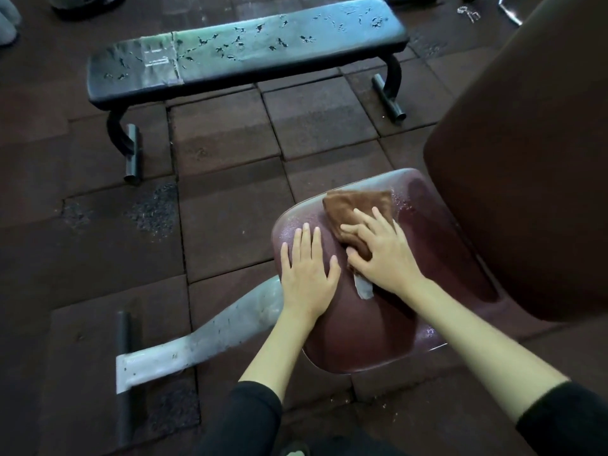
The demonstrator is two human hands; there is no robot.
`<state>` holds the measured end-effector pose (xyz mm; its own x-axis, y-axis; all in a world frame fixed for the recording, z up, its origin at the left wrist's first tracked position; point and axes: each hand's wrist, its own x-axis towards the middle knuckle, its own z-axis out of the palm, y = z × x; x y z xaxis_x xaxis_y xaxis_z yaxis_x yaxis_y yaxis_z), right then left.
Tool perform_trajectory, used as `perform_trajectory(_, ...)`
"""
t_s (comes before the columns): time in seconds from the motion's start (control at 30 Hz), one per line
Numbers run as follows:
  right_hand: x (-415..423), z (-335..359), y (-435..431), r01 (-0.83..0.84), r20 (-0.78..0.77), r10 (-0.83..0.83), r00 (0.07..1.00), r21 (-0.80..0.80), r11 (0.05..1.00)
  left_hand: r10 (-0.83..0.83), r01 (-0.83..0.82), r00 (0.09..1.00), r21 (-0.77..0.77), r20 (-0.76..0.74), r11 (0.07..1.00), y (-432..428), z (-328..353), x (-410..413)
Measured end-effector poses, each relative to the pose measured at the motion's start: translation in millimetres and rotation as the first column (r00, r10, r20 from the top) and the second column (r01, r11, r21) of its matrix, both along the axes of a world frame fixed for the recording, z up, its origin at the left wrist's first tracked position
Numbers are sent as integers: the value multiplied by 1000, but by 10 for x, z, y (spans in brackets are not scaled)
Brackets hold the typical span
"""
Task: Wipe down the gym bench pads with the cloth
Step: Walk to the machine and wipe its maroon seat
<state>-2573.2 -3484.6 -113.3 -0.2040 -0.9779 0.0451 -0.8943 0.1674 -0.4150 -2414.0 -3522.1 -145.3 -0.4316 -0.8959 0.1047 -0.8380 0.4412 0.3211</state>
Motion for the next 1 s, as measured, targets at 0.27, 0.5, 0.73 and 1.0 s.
perform_trajectory(0.27, -186, -14, -156, 2, -54, 0, 999, 29, 1000, -7, 7, 1000, -3, 25, 1000, -29, 28, -21)
perform_trajectory(0.5, 59, 56, 212, 51, -28, -49, 998, 56, 997, 3, -1, 998, -40, 56, 999, -38, 97, -81)
perform_trajectory(0.73, -114, -17, 1137, 393, 66, -400, 914, 106, 914, -133, 136, 987, -28, 96, 990, 12, 121, -339)
perform_trajectory(1.0, -447, 12, 442, 588, 13, -592, 806, 104, 802, -134, 136, 985, -13, 105, 991, -9, 125, -401)
